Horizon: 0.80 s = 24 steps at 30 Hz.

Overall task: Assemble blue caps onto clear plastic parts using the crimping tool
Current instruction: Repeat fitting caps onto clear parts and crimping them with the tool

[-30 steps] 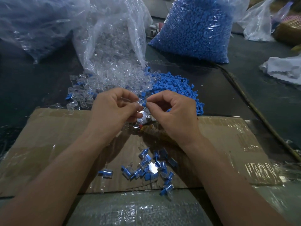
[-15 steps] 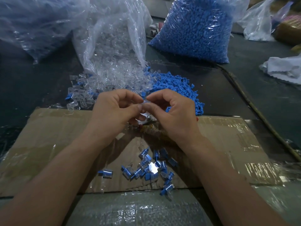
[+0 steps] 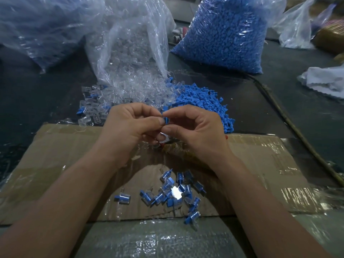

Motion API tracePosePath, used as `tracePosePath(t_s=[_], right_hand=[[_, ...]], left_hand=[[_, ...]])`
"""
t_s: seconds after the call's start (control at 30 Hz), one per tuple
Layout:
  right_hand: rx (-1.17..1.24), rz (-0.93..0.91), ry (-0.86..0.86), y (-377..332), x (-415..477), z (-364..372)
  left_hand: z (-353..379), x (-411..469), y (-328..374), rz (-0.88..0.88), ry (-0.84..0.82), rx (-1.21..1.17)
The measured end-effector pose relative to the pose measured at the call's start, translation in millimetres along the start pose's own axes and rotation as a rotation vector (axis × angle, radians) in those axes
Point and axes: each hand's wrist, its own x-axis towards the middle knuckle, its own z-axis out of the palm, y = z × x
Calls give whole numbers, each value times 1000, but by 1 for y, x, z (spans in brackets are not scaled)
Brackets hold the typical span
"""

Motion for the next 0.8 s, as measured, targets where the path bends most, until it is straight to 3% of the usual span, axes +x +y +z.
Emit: tracePosePath(t_s=[0.3,0.8], right_hand=[[-36,-80,85,5,0,-1],[-73,-137,71,11,1,-3]], left_hand=[[-5,3,-1,-70,-82,-113],[-5,4,-2,-92,-92,-76]])
